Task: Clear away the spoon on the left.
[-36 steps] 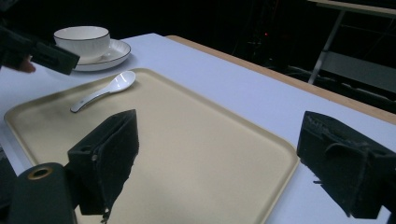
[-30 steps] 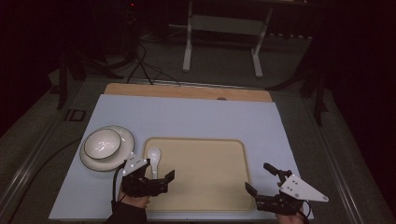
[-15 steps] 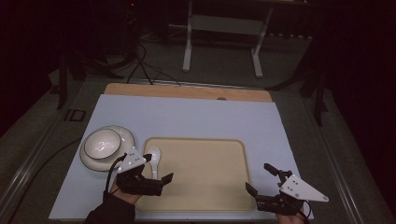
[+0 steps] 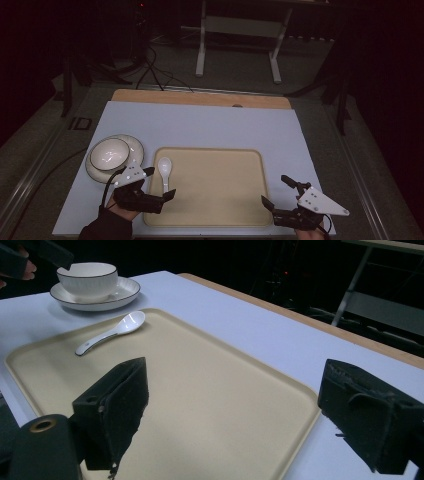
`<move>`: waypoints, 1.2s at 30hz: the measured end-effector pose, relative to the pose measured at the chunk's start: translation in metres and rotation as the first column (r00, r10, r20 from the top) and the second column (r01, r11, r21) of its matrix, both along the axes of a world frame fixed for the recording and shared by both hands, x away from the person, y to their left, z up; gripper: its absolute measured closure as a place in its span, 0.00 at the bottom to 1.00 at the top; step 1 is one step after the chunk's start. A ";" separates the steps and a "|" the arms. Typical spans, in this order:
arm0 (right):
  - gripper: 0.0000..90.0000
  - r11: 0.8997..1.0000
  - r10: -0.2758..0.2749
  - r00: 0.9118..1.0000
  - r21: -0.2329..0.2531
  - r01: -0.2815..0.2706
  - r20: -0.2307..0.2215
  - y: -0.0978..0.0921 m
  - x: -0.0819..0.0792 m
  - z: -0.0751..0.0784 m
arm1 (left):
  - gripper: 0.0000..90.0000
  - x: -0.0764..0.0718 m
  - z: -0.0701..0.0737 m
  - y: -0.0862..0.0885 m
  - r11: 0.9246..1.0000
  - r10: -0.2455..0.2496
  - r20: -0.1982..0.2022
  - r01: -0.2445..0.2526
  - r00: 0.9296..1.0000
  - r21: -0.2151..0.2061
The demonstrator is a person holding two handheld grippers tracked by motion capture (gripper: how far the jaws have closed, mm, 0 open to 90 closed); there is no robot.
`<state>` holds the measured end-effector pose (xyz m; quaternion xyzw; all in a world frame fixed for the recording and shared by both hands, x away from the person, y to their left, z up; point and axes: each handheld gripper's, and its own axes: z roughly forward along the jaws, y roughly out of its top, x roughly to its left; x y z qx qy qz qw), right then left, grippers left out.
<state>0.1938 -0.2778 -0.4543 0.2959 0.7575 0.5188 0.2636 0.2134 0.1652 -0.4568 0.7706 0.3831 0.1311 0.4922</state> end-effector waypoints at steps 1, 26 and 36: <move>0.14 1.000 0.000 1.000 0.000 0.000 0.000 0.000 0.000 0.000 | 0.02 -0.001 -0.001 0.001 1.000 -0.001 0.001 0.001 1.000 -0.002; 0.14 1.000 -0.004 1.000 -0.023 0.004 -0.006 0.002 0.001 -0.002 | 0.02 -0.013 -0.031 0.049 0.996 0.073 -0.034 -0.071 0.997 0.052; 0.14 1.000 0.003 1.000 -0.023 -0.004 -0.020 0.000 0.003 -0.003 | 0.02 -0.011 -0.037 0.052 0.994 0.105 -0.047 -0.103 0.993 0.033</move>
